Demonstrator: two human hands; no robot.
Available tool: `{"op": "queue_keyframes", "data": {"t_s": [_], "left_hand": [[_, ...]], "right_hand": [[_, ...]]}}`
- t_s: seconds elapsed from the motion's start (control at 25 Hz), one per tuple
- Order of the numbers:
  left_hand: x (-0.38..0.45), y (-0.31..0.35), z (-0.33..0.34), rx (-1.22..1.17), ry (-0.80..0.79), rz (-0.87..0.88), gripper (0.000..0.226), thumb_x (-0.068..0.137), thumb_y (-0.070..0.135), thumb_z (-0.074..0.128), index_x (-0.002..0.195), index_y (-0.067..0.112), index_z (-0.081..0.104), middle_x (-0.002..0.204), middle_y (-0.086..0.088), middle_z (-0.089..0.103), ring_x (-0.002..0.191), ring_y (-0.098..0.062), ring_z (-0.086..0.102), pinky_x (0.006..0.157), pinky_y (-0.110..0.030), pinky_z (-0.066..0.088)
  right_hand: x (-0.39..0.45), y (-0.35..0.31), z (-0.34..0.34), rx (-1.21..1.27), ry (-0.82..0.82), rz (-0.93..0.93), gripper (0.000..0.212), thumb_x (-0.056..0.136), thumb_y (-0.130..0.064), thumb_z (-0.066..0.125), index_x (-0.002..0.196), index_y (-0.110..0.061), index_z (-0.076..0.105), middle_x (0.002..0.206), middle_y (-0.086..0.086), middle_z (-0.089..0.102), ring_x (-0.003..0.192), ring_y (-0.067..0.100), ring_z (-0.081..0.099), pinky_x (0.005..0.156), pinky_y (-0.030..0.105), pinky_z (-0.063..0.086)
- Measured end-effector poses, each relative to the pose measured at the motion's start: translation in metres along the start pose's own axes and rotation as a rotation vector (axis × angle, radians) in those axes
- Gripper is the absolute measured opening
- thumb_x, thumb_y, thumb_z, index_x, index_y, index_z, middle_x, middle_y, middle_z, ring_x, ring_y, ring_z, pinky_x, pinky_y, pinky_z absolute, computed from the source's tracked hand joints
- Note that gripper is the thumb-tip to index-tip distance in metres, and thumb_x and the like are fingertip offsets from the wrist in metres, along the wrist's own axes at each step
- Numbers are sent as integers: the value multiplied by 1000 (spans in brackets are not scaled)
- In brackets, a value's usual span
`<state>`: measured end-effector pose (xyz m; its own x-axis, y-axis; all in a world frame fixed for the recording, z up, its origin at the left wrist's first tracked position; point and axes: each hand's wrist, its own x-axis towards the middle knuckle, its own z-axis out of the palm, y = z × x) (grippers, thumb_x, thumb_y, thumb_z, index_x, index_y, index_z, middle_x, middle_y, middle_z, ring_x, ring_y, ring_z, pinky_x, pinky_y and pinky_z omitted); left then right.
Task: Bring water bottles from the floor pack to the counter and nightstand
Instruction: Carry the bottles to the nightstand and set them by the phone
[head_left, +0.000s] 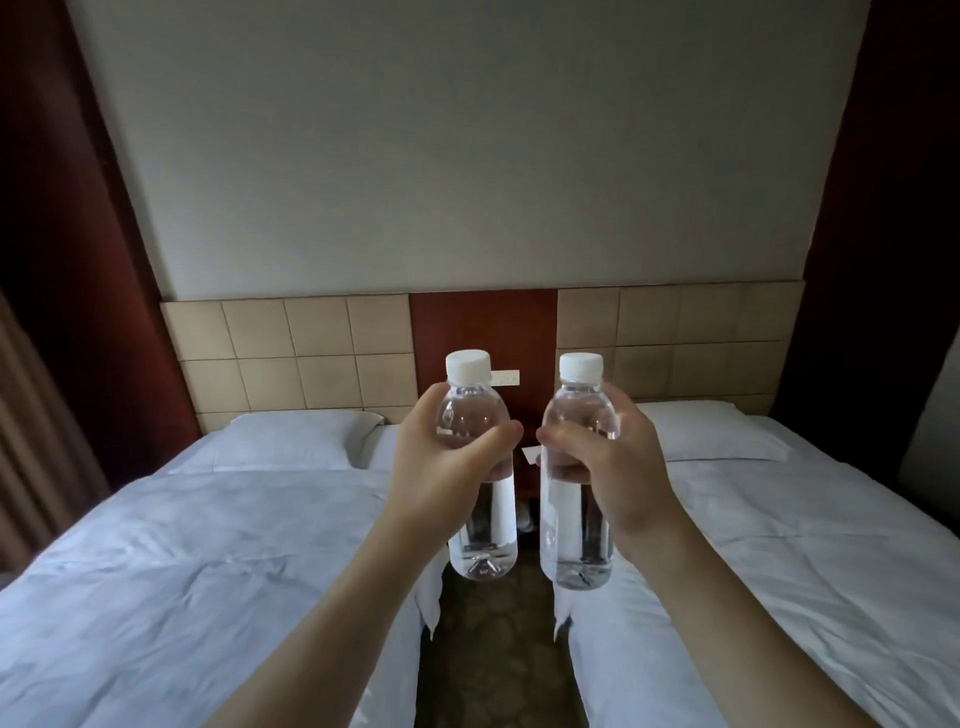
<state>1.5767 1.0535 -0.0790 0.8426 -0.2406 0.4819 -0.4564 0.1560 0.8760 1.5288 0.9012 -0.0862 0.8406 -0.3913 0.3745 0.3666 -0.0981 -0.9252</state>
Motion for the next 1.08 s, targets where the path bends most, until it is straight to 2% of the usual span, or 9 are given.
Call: {"op": "queue_keyframes", "data": {"t_s": [0.12, 0.24, 0.32, 0.44, 0.52, 0.68, 0.84, 1.08], "left_hand": [[56, -37, -2, -12, -18, -7, 25, 73, 6, 74, 93, -2, 60, 70, -1, 64, 63, -18, 65, 58, -27, 56], [121, -81, -14, -38, -20, -14, 28, 72, 7, 73, 93, -3, 58, 69, -5, 62, 62, -19, 62, 57, -28, 53], [169, -111, -28, -40, -5, -12, 26, 73, 7, 74, 92, -1, 58, 70, -4, 62, 63, -18, 62, 58, -29, 52], [247, -151, -47, -85, 1, -31, 19, 78, 0, 73, 90, 4, 59, 67, 2, 60, 60, -12, 59, 57, -26, 50], [294, -169, -56, -102, -15, -51, 19, 79, -2, 71, 91, 5, 59, 67, 1, 59, 60, -14, 59, 56, -26, 50], [380, -208, -65, -109, -34, -64, 22, 78, -1, 71, 96, 4, 60, 75, -8, 61, 67, -24, 61, 60, -33, 55], [453, -259, -62, -90, -49, -79, 25, 76, 2, 72, 98, 4, 59, 74, -8, 61, 64, -22, 61, 60, -34, 54], [566, -352, -37, -27, -9, -106, 21, 78, -1, 72, 93, 6, 60, 71, -6, 61, 63, -20, 62, 56, -27, 52]], "right_hand": [[62, 32, 12, 8, -17, 17, 36, 80, -21, 76, 114, -18, 62, 101, 9, 69, 93, 23, 70, 67, 27, 60], [131, 71, 33, -24, -33, 38, 49, 70, -32, 73, 116, -18, 61, 104, 11, 68, 96, 28, 69, 75, 37, 61], [179, 95, 50, -31, -41, 24, 45, 70, -30, 73, 112, -18, 62, 100, 12, 67, 94, 32, 69, 76, 41, 61], [255, 123, 78, -3, -28, 17, 32, 75, -20, 75, 105, -17, 63, 94, 14, 67, 91, 37, 69, 72, 40, 59], [300, 137, 92, 4, -14, 20, 25, 80, -12, 74, 103, -17, 64, 93, 17, 67, 88, 38, 70, 71, 38, 59], [383, 159, 113, 18, 18, 22, 20, 81, -5, 72, 98, -13, 64, 86, 19, 65, 76, 30, 67, 64, 35, 58], [460, 200, 123, 44, 8, 28, 19, 81, -2, 70, 97, -11, 63, 80, 13, 64, 70, 23, 65, 58, 29, 57], [593, 287, 119, 93, -23, 56, 19, 79, -1, 73, 90, -14, 64, 78, 9, 65, 73, 26, 66, 67, 42, 57]]}}
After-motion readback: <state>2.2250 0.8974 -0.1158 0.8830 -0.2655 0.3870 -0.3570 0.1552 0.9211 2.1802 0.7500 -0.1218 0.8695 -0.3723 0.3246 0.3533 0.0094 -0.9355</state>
